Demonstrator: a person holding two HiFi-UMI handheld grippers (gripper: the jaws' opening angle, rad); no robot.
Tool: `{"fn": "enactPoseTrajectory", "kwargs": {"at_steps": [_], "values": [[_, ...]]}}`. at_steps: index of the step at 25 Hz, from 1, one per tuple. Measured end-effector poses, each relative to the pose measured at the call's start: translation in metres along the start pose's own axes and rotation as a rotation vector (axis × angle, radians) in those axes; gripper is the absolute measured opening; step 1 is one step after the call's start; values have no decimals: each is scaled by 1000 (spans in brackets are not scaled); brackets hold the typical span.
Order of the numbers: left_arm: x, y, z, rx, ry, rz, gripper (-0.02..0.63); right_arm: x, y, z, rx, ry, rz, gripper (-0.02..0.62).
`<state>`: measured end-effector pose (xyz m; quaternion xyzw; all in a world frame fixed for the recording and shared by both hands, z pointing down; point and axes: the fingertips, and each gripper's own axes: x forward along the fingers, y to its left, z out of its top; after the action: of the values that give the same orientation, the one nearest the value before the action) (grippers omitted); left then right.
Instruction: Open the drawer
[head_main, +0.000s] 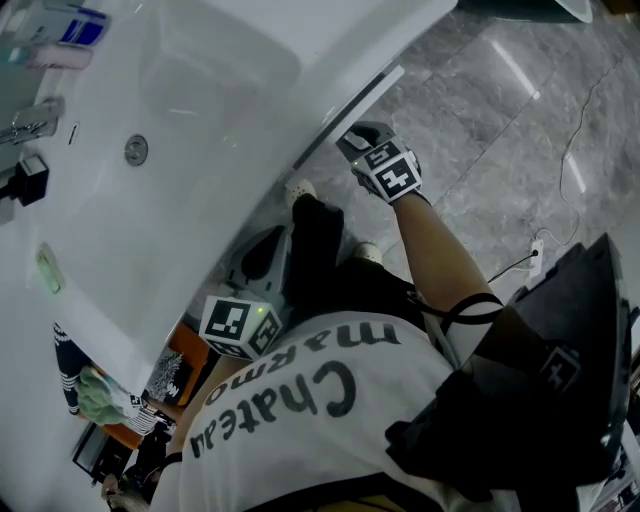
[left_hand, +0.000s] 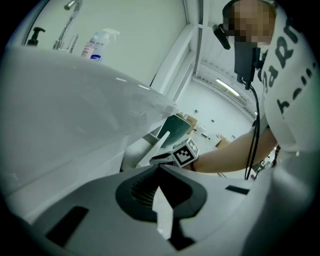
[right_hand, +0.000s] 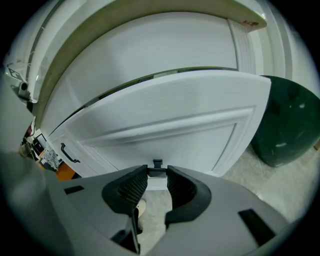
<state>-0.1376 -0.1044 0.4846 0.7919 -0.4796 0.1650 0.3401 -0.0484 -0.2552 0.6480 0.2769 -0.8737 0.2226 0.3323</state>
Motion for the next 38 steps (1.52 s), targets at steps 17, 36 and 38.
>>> {"fn": "enactPoseTrajectory", "kwargs": {"at_steps": [17,36,38], "values": [[-16,-18,-16,-7,-26,22,9,-27,-1,-39,4,71,-39,129],[-60,-7,-34,-42,-103,128,8,-46,0,-61,2,147,-74,129],[-61,-9,-36,-42,-105,133,9,-49,0,-66,6,147,-77,129]]}}
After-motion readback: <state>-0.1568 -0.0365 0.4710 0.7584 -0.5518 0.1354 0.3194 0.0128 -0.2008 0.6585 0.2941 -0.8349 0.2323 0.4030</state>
